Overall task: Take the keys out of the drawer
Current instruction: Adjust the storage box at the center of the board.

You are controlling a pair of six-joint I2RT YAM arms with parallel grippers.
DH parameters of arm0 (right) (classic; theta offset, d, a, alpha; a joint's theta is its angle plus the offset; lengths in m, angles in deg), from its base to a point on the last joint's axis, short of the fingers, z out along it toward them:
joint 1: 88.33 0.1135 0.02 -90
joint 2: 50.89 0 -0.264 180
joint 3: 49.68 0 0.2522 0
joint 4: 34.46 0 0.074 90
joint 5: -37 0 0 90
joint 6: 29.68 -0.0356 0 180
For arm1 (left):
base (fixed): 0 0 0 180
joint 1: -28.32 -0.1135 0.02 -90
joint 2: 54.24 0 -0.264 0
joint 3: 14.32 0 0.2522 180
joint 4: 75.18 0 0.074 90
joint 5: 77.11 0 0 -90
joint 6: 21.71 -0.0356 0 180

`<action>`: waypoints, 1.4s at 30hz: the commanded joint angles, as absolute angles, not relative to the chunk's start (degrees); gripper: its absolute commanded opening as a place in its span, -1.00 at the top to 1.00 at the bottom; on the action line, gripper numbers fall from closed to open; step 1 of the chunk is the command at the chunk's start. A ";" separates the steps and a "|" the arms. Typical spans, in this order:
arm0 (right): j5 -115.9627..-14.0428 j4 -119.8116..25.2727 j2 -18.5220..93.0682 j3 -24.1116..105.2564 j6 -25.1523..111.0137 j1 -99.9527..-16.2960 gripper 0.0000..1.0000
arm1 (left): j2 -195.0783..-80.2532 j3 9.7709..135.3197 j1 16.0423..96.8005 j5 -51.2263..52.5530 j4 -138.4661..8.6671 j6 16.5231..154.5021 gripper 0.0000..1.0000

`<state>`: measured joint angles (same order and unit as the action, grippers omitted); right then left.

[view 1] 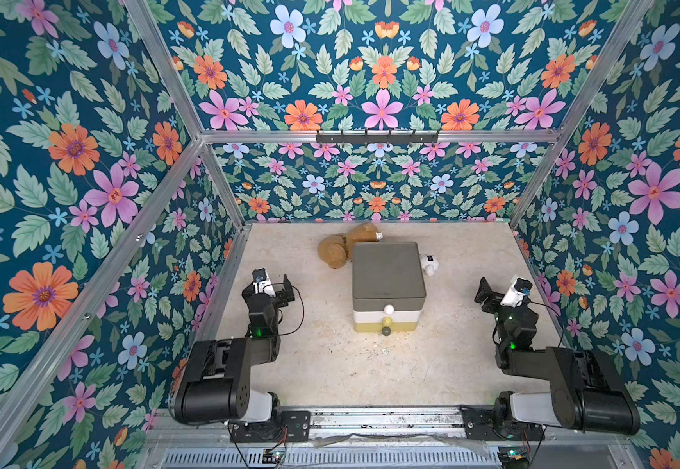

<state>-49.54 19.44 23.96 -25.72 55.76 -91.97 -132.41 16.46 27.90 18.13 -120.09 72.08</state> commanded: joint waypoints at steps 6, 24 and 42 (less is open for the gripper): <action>-46.38 -14.37 12.87 -13.77 36.96 -92.01 -0.99 | -119.54 22.04 28.32 14.43 -93.39 85.45 -0.99; -84.75 -46.45 8.15 2.84 20.65 -84.71 -0.99 | -104.62 26.03 48.52 1.46 -74.68 101.32 -0.99; -88.93 -53.51 0.51 1.20 3.29 -71.97 -0.99 | -100.11 27.57 53.06 0.83 -68.70 104.65 -0.99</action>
